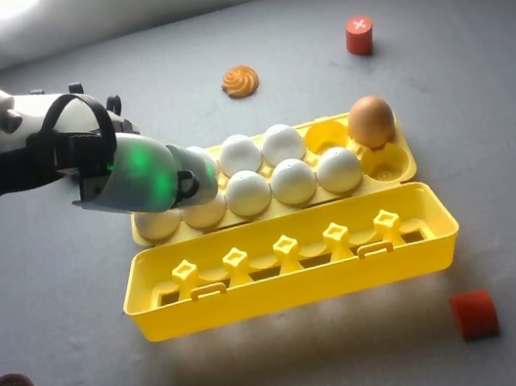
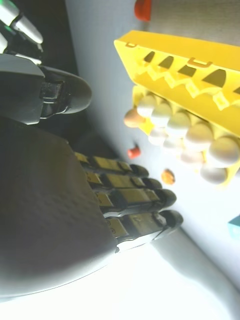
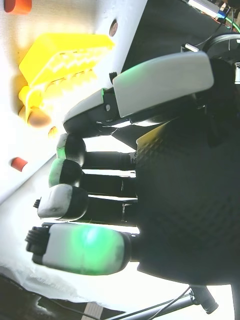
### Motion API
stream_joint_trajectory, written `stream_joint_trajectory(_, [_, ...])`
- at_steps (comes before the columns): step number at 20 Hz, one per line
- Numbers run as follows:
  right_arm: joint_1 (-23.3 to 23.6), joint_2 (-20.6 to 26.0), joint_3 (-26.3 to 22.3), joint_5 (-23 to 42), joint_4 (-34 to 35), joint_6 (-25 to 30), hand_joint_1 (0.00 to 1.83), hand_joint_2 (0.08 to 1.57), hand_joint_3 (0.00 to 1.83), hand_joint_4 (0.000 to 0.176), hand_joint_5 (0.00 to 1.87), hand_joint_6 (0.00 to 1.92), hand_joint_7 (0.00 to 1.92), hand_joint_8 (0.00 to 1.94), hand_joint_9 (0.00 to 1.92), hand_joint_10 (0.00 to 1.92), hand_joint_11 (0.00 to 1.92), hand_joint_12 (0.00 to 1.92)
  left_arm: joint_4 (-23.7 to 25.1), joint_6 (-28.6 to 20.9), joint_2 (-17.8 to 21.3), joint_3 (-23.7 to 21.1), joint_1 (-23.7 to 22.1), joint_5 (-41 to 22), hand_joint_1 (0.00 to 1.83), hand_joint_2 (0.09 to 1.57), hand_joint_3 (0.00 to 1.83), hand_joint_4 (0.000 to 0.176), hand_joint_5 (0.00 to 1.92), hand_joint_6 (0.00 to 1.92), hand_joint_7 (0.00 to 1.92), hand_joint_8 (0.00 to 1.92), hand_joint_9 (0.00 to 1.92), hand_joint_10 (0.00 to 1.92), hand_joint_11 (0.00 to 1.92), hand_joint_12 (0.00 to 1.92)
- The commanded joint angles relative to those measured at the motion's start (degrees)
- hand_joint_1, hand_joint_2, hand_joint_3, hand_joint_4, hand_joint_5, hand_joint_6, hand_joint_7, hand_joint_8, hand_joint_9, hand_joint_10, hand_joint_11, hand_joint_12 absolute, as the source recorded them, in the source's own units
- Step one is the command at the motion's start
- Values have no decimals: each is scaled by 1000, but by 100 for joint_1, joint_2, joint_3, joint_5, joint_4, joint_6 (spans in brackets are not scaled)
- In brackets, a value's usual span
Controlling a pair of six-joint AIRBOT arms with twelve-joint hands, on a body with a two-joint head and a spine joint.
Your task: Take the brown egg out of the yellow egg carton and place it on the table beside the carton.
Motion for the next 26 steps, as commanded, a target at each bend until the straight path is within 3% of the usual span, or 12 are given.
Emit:
stream_joint_trajectory(1, [39, 38, 12, 464, -204, -33, 78, 1243, 151, 0, 99, 73, 49, 51, 7, 54, 0, 104, 384, -6, 23, -16, -48, -167, 0, 1065, 257, 0, 20, 26, 15, 29, 2, 28, 0, 11])
stream_joint_trajectory(2, [39, 36, 19, 464, -204, -34, 78, 1243, 151, 0, 99, 73, 49, 51, 7, 54, 0, 104, 384, -6, 23, -17, -48, -167, 0, 1065, 257, 0, 20, 26, 15, 29, 2, 28, 0, 11])
stream_joint_trajectory(3, [38, 36, 22, 470, -204, -41, 64, 1312, 28, 0, 119, 13, 70, 5, 18, 13, 0, 53, 384, -6, 23, -18, -48, -167, 0, 1172, 41, 0, 54, 1, 46, 2, 29, 3, 15, 20])
stream_joint_trajectory(4, [40, 34, 20, 470, -204, -45, 60, 1320, 2, 0, 142, 8, 90, 4, 38, 7, 0, 100, 384, -6, 23, -18, -48, -167, 0, 1180, 19, 0, 40, 3, 30, 4, 12, 4, 6, 3])
stream_joint_trajectory(8, [36, 33, 25, 487, -204, -55, 90, 1328, 1, 0, 109, 1, 53, 1, 12, 0, 0, 3, 384, -6, 23, -18, -48, -167, 0, 1184, 15, 0, 39, 1, 29, 1, 11, 1, 5, 3])
stream_joint_trajectory(15, [51, 24, 47, 552, -204, -52, 107, 1314, 0, 0, 98, 2, 33, 1, 3, 0, 3, 1, 384, -6, 23, -14, -48, -140, 0, 1184, 9, 0, 46, 2, 37, 2, 19, 3, 13, 8])
stream_joint_trajectory(17, [106, -25, 80, 494, -205, -52, 164, 1233, 0, 0, 63, 1, 1, 0, 0, 0, 0, 0, 383, -6, 23, -14, -48, -140, 0, 1184, 8, 0, 33, 0, 25, 0, 6, 0, 0, 0])
stream_joint_trajectory(19, [220, -109, 199, 296, -205, -41, 166, 925, 0, 39, 140, 10, 0, 0, 0, 0, 0, 0, 383, -6, 23, -14, -48, -140, 0, 1183, 6, 0, 46, 5, 42, 6, 20, 5, 3, 1])
stream_joint_trajectory(20, [235, -133, 247, 256, -205, -6, 170, 870, 0, 47, 151, 9, 0, 0, 0, 0, 0, 0, 382, -6, 23, -15, -48, -141, 0, 1181, 5, 0, 32, 0, 29, 0, 13, 2, 0, 0])
stream_joint_trajectory(23, [270, -228, 438, 13, -205, 24, 194, 834, 0, 73, 421, 47, 0, 0, 0, 0, 0, 0, 382, -6, 28, -23, -48, -141, 0, 1185, 5, 0, 40, 4, 39, 5, 24, 5, 8, 4])
stream_joint_trajectory(25, [311, -316, 585, -122, -205, 23, 306, 817, 0, 109, 710, 47, 0, 0, 0, 0, 0, 0, 382, -6, 28, -25, -48, -141, 0, 1184, 4, 0, 16, 0, 13, 0, 1, 0, 0, 0])
stream_joint_trajectory(26, [311, -387, 686, -124, -205, 21, 350, 814, 0, 118, 760, 53, 0, 0, 0, 0, 0, 0, 382, -6, 28, -25, -48, -141, 0, 1183, 4, 0, 27, 5, 27, 6, 15, 6, 5, 2])
